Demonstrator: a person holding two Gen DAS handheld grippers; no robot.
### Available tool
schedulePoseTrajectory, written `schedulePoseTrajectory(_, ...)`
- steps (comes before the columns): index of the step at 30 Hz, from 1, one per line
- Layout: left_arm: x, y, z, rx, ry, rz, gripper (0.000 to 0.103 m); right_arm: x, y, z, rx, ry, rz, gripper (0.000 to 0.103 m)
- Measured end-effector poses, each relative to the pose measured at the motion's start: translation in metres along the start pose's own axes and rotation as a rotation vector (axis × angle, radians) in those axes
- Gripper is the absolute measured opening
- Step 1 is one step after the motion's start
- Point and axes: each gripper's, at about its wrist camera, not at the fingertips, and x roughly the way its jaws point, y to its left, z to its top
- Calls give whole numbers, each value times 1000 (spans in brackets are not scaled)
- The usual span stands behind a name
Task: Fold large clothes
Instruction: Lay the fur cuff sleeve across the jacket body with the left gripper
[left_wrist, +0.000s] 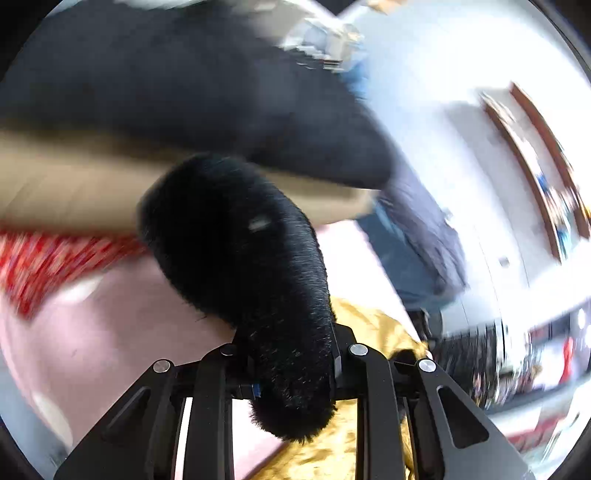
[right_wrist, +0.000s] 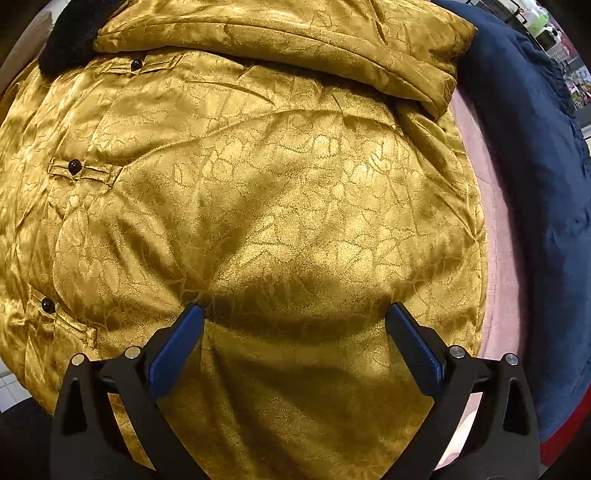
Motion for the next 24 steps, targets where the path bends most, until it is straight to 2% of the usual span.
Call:
schedulePoseTrajectory(4,20,-87,5,167,24,-88,22,2,-4,-2,4,-9,19,97)
schedulePoseTrajectory(6,39,-135,-3,236,57,-142,22,1,-5,-3,5,-14,27,97)
schedulePoseTrajectory(8,51,-165,-18,286,102,-181,22,0,-9,-4,0,-15,34,97)
schedulePoseTrajectory(12,81,-237,-69,395,200,-252,21,-4,-16,-6,-23,-8,33,97)
schedulePoseTrajectory(14,94,-266,-103,443,253,-293,7,-16,-18,-5,-41,-33,26,97)
schedulePoseTrajectory(15,104,-285,-119,465,285,-316,5,-20,-20,-4,-47,-42,23,97)
schedulePoseTrajectory(19,139,-354,-195,622,378,-326,5,-32,-33,-5,-47,-61,16,97)
schedulePoseTrajectory(22,165,-380,-243,672,467,-305,5,-33,-44,-7,-24,-53,27,97)
schedulePoseTrajectory(24,164,-370,-269,684,502,-296,5,-32,-53,-8,-16,-45,28,97)
